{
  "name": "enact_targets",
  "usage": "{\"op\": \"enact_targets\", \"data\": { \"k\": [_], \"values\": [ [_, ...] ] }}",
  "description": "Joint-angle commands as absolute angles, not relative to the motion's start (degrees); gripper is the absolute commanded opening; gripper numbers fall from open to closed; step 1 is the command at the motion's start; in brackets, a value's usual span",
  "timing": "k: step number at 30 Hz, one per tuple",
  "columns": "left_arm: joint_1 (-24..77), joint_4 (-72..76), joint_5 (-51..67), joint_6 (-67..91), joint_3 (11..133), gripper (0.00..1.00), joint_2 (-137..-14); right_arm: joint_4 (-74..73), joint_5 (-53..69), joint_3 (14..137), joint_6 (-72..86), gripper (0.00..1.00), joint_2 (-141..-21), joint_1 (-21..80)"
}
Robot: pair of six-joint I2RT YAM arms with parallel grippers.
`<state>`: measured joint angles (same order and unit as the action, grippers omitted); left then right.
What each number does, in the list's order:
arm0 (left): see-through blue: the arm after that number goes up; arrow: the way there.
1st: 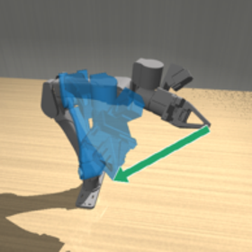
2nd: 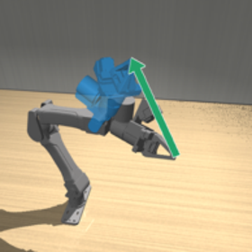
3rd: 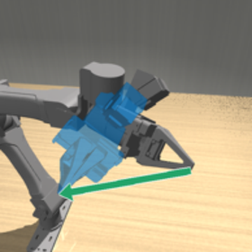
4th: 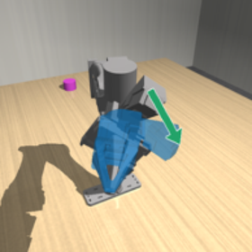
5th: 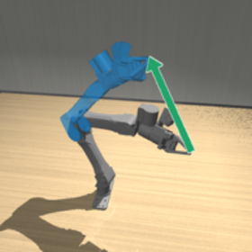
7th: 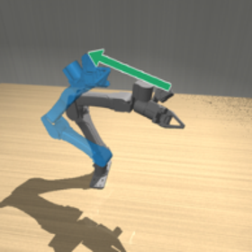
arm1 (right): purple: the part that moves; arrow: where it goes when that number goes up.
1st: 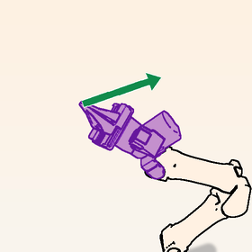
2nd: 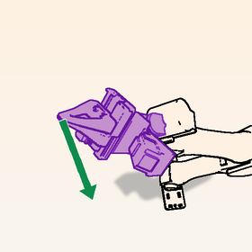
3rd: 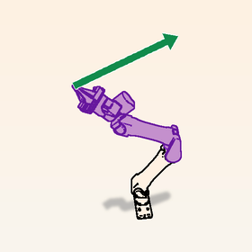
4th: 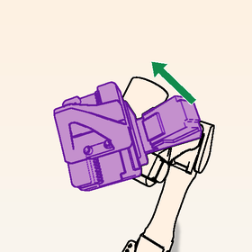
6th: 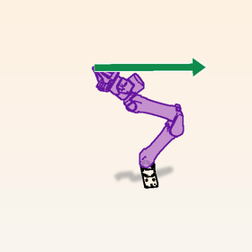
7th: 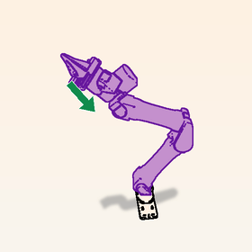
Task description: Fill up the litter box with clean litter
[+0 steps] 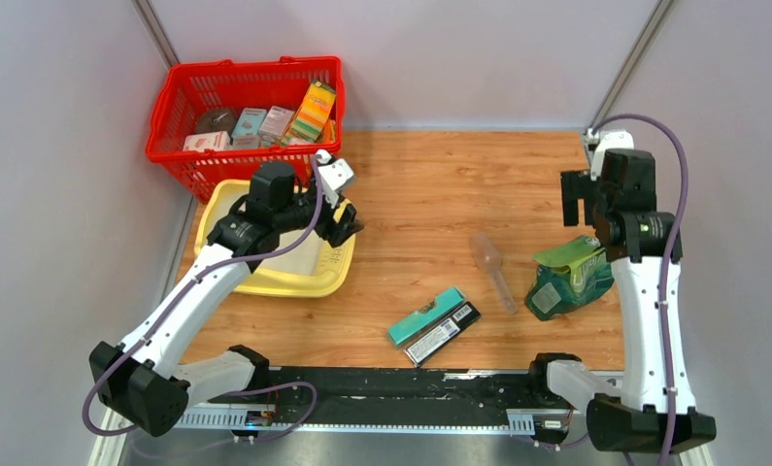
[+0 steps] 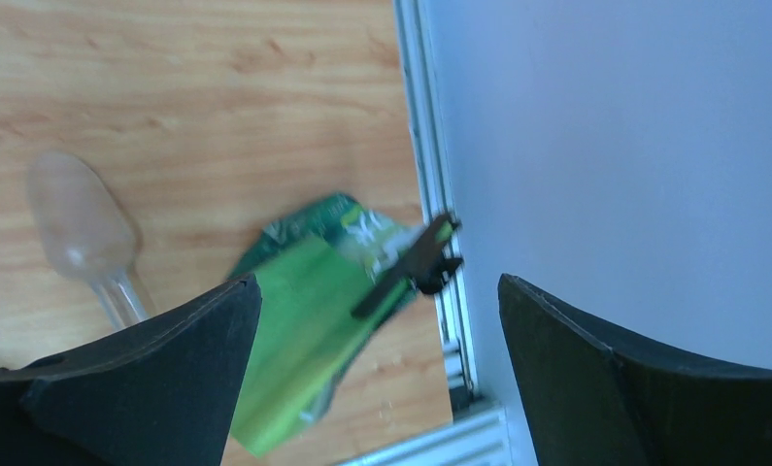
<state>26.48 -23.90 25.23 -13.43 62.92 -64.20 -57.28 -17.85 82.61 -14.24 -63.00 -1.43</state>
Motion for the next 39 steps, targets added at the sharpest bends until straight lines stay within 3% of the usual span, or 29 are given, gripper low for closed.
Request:
{"op": "enact_targets", "data": {
  "k": [1,7,13,19,21,24,30,39],
  "values": [
    [26.7,-24.8,29.7,-15.0,64.1,0.81,-66.7,-64.3,-22.7,78.2,-11.9,0.97,-58.8,-4.5],
    [26.8,-24.7,28.6,-15.1,65.3,0.79,-68.9,-72.4,-19.7,81.6,-8.9,0.91,-60.3,-10.4],
    [28.6,-16.6,30.3,-13.0,66.1,0.77,-71.3,-76.0,-8.8,88.9,-14.0,0.97,-62.5,-11.6],
    [37.2,-19.5,33.2,-12.2,86.0,0.79,-86.6,-71.9,-1.4,88.2,-30.4,0.99,-60.4,-15.9],
    [39.1,-18.4,34.2,-9.3,91.8,0.79,-91.2,-70.4,-4.2,87.2,-31.6,0.99,-58.8,-17.4],
    [43.6,-10.4,30.7,-3.1,94.2,0.83,-94.8,-63.6,-12.3,90.2,-24.4,1.0,-58.8,-18.5],
    [53.8,6.0,24.6,6.0,96.9,0.78,-103.3,-65.6,-9.7,106.1,-11.5,1.0,-65.5,-18.5],
    [64.9,17.9,16.8,8.2,105.5,0.79,-116.3,-64.3,-6.1,102.0,-11.4,1.0,-62.8,-18.6]
  ]
}}
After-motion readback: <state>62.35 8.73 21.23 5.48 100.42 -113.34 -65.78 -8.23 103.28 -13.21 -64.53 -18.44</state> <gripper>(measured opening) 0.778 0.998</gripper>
